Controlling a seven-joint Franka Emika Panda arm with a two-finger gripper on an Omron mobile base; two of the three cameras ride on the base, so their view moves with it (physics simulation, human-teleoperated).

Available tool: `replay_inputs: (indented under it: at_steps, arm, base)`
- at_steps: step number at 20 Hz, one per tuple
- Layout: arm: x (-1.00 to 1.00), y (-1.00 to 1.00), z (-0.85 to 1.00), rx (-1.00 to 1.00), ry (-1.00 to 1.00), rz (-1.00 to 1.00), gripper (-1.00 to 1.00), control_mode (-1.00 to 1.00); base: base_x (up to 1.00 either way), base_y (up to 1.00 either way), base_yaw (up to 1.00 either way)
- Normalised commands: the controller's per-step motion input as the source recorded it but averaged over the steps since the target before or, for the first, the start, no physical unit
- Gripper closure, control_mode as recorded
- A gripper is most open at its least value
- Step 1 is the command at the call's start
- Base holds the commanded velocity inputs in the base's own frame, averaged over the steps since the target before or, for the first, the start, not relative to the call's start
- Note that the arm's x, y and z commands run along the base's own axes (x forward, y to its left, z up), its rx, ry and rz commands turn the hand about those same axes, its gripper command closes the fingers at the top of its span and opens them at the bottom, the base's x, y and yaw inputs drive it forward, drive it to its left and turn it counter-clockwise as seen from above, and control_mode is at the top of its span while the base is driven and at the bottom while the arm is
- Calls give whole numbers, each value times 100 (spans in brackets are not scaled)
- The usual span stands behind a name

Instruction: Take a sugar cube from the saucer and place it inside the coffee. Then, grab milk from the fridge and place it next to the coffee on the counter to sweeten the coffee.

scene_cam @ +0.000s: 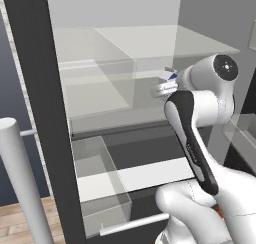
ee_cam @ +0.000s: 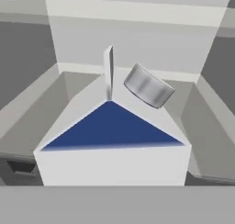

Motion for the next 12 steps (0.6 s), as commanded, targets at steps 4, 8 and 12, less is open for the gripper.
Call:
replay_inputs:
  at_steps: [4,8,12]
  arm:
    - [-100,2,-6,7,10,-6,100,-100]
    - [-100,-7,0,10,2,-1,100,-100]
    - [-100,0,0,0,-8,0,100,-100]
  base:
    - [0,0,0]
    - [0,0,0]
    - [0,0,0]
